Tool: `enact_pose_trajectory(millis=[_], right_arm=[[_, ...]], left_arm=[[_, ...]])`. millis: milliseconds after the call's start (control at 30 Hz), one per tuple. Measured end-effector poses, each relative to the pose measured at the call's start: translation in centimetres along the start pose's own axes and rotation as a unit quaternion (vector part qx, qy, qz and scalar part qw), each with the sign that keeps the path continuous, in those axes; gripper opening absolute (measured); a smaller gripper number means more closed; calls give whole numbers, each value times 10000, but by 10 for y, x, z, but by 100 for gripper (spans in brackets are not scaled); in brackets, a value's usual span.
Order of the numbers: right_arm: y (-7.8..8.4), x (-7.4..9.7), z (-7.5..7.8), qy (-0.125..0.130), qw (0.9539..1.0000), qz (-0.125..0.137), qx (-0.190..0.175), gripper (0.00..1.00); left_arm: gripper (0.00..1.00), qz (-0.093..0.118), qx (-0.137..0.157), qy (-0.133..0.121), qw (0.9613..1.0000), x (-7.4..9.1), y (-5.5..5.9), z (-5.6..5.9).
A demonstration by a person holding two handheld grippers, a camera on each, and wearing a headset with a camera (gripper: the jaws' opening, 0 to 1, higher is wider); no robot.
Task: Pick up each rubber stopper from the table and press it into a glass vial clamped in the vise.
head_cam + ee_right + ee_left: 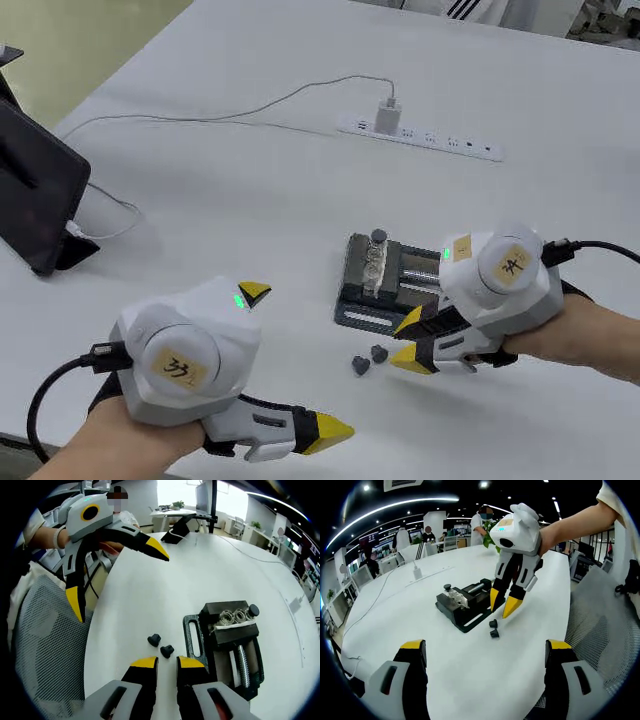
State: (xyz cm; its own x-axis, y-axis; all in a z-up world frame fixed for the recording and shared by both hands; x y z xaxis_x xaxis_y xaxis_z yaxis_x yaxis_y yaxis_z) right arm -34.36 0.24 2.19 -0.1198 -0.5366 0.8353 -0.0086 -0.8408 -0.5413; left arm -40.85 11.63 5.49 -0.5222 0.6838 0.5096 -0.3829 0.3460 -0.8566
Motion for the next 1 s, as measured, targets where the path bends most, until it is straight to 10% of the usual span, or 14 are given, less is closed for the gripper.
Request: enact_pose_trajectory(millis=[1000], right_arm=[[-6, -13, -3, -239, 9975, -41, 665, 0]], left_arm=[[98, -27, 113, 3, 9999, -2, 6, 1]])
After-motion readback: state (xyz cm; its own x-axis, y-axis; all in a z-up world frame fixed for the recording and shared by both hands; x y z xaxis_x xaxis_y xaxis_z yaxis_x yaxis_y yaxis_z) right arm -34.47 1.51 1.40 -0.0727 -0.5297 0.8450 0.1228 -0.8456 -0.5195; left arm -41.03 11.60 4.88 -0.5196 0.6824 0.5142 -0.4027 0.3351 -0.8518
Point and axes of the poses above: the centre of the closed fingertips' face, and the gripper's own axes: x roughly backward along the fingers, z roughly to its right, y roughly out of its underside, the point moved 4 cm from there along x, roughly backward along the fingers, and after that the axes turned 9 degrees about y, right-handed, at the moved point
